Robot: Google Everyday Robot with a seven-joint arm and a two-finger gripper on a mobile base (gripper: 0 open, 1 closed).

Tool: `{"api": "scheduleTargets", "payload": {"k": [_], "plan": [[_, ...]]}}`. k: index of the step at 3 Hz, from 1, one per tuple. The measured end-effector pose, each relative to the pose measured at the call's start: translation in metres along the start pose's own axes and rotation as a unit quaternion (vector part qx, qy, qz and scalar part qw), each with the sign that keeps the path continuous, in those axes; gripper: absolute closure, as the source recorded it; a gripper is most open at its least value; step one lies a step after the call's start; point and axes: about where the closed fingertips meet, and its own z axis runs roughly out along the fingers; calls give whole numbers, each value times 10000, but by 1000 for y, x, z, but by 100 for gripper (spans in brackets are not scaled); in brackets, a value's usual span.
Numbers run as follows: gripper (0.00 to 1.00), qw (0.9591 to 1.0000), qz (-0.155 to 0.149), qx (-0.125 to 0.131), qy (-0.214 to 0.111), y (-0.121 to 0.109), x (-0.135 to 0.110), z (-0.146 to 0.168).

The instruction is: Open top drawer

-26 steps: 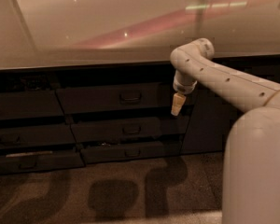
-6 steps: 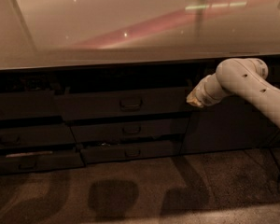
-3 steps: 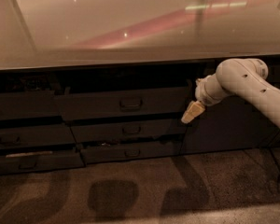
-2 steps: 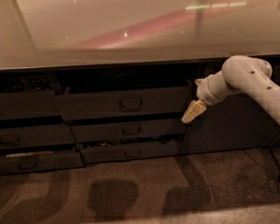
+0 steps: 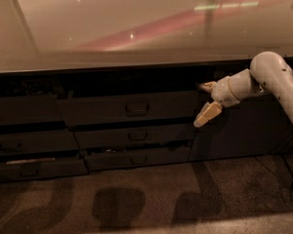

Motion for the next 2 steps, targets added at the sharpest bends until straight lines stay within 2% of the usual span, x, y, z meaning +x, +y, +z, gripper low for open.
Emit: {"api": "scheduleTargets", "payload": {"k": [1,2], "plan": [[0,10000,-1,1,2,0,0,0],[0,9956,-300,171,865,-9,-9,15]]}}
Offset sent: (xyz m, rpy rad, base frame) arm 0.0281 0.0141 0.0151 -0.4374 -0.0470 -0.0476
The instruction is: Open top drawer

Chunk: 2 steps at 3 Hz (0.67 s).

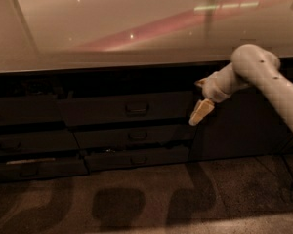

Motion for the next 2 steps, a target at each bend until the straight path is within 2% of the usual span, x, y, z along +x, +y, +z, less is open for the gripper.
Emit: {"api": "scheduleTargets", "payload": {"k": [1,2], "plan": [[0,9967,-554,-248,531,-8,-6,0],[0,9967,-553,-248,532,-8,-6,0]]}}
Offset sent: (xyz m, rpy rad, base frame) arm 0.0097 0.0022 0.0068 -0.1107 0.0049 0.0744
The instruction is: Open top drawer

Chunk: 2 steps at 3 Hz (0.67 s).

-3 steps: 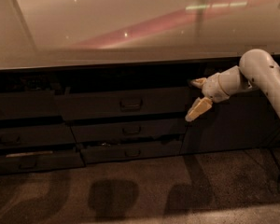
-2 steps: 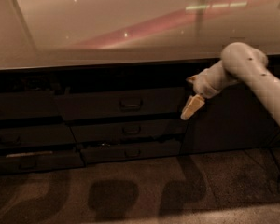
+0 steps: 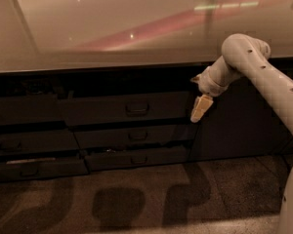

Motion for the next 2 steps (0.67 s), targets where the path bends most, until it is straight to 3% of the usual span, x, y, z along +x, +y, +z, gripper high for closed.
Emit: {"api": "scheduleTargets", "payload": {"k": [2], "plan": [[0,9971,615,-295,329,-10,31,39]]}}
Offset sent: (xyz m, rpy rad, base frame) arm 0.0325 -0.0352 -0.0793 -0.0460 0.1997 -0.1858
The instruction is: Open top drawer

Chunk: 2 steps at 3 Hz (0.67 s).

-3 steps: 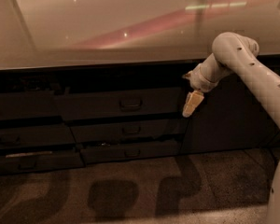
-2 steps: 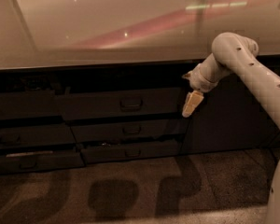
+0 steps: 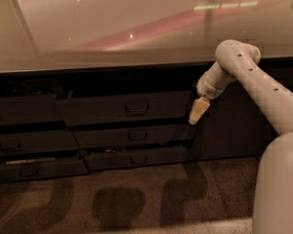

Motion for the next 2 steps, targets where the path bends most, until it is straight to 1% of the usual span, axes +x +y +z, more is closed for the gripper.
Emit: {"api": "scheduleTargets", "payload": {"k": [1,2], "plan": [[0,10000,40,-51,67,0,2,5],[0,10000,40,-51,67,0,2,5]]}}
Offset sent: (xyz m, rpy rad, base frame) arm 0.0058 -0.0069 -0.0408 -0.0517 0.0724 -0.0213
